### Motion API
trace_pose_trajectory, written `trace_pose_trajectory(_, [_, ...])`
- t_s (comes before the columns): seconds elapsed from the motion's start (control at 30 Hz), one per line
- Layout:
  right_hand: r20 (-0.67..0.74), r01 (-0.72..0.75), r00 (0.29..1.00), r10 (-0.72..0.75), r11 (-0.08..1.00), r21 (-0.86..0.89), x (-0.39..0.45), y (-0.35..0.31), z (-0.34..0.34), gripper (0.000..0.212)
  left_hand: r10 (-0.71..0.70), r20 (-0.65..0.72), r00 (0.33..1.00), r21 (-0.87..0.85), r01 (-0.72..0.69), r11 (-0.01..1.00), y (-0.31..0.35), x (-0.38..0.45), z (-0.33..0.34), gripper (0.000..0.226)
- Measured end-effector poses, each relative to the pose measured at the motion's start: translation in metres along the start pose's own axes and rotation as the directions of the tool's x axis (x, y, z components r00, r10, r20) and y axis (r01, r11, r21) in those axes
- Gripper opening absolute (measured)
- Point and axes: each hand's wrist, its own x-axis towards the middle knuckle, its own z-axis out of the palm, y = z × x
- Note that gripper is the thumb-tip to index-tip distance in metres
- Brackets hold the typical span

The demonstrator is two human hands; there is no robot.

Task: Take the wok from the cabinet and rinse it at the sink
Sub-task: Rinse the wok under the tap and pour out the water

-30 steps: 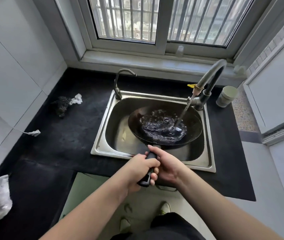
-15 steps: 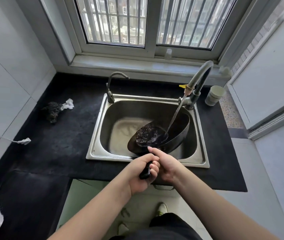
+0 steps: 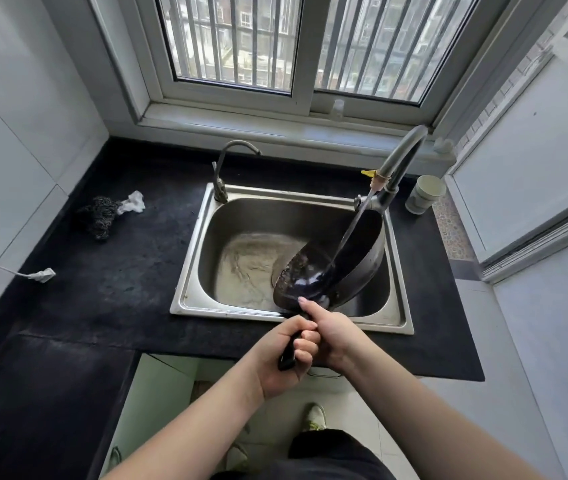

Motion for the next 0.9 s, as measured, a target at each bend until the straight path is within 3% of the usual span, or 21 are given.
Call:
trace_pose_trajectory(0.1, [0.02,0.004,1.0,-0.004,0.999,-0.033,0.004,0.005,-0.003,0.038,-0.009,0.005,1.0,0.087,0.008,0.996,0.001,-0.002,-0.008,0.009])
trace_pose_trajectory(0.27, [0.123,-0.06,0.991,0.056,0.998,0.031,0.01,0.008,-0.007,0.029,0.03,-0.074,0.997,0.353,-0.002,0.936,0.004,-0.002,-0.011,0.016])
trace_pose_trajectory(0.33, [0.174,-0.082,0.982,0.075,0.996,0.029,0.013,0.007,-0.006,0.036,0.089,-0.084,0.992,0.466,-0.039,0.884,0.005,-0.001,-0.009,0.018])
trace_pose_trajectory(0.53, [0.28,-0.172,0.949,0.145,0.982,0.073,0.021,0.016,0.007,0.047,0.26,-0.107,0.96,0.764,-0.088,0.639,-0.001,-0.003,-0.022,0.016])
trace_pose_trajectory(0.67, [0.262,-0.19,0.948,0.181,0.982,0.008,0.022,0.017,0.017,0.04,0.346,-0.101,0.933,0.889,-0.071,0.452,0.0,-0.003,-0.032,0.013])
trace_pose_trajectory(0.73, [0.247,-0.187,0.951,0.186,0.982,-0.02,0.026,0.017,0.021,0.038,0.385,-0.101,0.917,0.936,-0.044,0.349,0.003,-0.002,-0.035,0.011])
trace_pose_trajectory(0.9, [0.222,-0.18,0.959,0.178,0.984,-0.01,0.036,0.025,0.033,0.033,0.445,-0.087,0.891,0.979,-0.005,0.203,0.004,-0.002,-0.051,0.011])
